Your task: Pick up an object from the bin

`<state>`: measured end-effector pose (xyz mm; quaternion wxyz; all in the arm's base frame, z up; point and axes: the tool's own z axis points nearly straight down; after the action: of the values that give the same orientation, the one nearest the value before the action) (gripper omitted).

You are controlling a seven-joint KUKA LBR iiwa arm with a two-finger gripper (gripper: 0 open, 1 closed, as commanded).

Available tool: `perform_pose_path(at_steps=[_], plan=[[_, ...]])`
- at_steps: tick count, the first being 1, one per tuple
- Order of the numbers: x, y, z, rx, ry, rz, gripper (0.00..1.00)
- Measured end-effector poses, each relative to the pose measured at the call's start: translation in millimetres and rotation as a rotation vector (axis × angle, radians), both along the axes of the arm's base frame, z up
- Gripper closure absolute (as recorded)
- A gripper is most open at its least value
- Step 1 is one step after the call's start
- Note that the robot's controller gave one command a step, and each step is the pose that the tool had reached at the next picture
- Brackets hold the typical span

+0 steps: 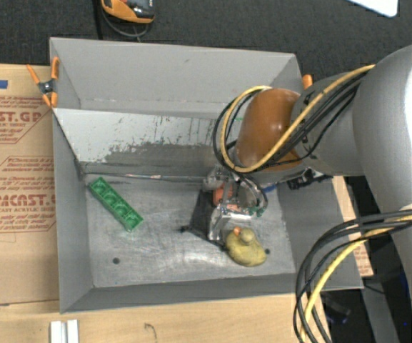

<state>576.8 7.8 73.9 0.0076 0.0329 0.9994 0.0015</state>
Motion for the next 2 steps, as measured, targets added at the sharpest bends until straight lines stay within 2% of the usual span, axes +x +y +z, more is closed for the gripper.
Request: perform_pose_path(at_steps=[1,2], plan=[[0.1,0.0,1.4,0.000,0.003,0.000,1.00],[0.1,0.0,1.4,0.000,0.003,0.000,1.00]])
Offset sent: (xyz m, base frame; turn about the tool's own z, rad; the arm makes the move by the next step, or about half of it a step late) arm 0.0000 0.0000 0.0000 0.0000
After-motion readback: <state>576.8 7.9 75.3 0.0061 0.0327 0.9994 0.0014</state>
